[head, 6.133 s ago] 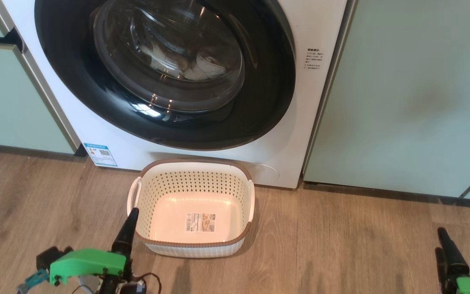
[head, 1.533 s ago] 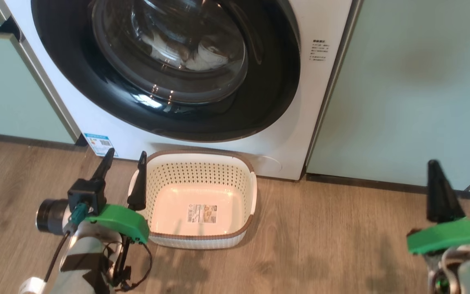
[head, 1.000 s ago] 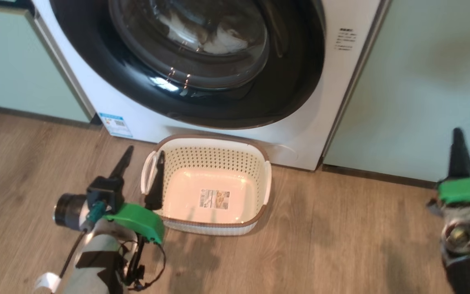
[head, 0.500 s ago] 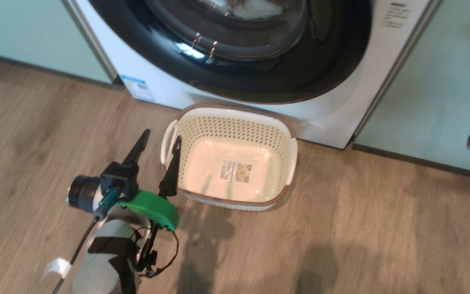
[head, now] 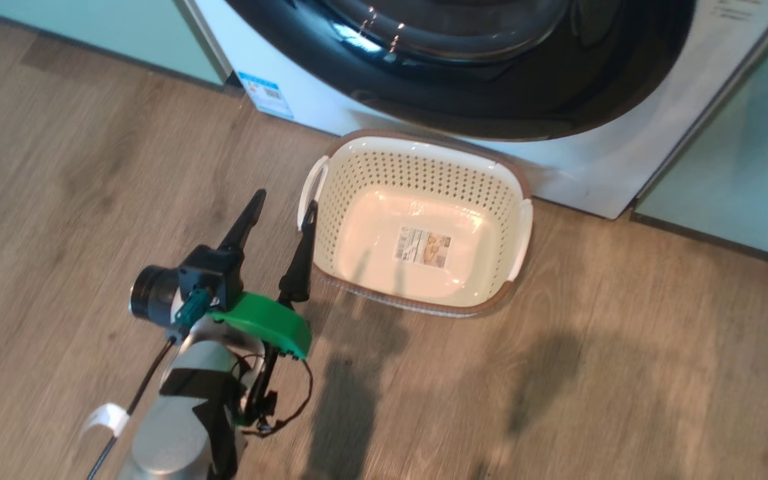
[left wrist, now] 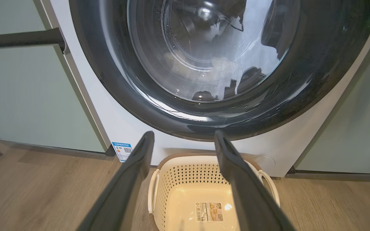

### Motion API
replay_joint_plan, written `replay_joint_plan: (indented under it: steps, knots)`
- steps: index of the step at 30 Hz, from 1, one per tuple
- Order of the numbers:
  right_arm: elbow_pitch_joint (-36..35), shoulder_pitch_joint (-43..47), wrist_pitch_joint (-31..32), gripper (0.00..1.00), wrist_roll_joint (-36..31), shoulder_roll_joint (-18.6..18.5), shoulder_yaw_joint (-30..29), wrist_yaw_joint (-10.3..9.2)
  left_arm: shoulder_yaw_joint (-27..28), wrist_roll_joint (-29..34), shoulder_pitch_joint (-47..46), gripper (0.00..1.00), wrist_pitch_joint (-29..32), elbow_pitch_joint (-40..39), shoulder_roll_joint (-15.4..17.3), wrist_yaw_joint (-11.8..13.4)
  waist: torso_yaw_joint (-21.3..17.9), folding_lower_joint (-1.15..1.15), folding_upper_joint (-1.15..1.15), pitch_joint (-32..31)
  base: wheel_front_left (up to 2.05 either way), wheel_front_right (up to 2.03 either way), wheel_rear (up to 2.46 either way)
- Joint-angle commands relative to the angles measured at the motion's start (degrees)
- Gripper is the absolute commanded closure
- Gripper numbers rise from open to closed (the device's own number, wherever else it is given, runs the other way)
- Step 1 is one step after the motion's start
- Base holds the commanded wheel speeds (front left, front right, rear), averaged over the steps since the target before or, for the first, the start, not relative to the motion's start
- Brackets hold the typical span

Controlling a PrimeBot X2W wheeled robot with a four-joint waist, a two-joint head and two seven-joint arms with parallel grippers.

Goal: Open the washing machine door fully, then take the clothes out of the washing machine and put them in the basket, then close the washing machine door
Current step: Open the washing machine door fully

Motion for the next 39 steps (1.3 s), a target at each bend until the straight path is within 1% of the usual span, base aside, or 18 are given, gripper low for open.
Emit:
replay_joint_plan:
  steps: [1, 9, 26, 32, 39]
  knots:
    - [-0.6, -4.0, 1.9, 1.0, 0.2, 0.1, 0.9, 0.21, 0.9, -0.7, -2.2, 0.0, -0.4, -2.3, 0.8, 0.8, 1.0, -0.01, 0.0, 1.4, 0.0, 0.0, 0.0]
    - [2.5, -9.1, 4.5, 1.0, -1.2, 1.3, 2.1, 0.21, -0.6, -1.9, -3.2, 0.0, -0.4, -2.5, 0.8, 1.9, 2.5, -0.01, 0.0, 3.3, 0.0, 0.0, 0.0]
    - [4.5, -13.4, 6.8, 1.0, -3.5, 3.7, 4.1, 0.21, -1.3, -2.6, -4.7, 0.0, -0.4, -3.0, 0.8, 2.8, 3.6, -0.01, 0.0, 5.4, 0.0, 0.0, 0.0]
    - [4.1, -13.4, 8.3, 1.0, -3.7, 4.1, 4.9, 0.21, -1.6, -2.9, -4.8, 0.0, -0.4, -2.9, 0.8, 3.0, 3.7, -0.01, 0.0, 5.4, 0.0, 0.0, 0.0]
    - [3.1, -10.7, 10.9, 1.0, -3.7, 4.0, 6.2, 0.21, -1.5, -2.5, -4.0, 0.0, -0.4, -2.6, 0.8, 3.0, 3.5, -0.01, 0.0, 3.7, 0.0, 0.0, 0.0]
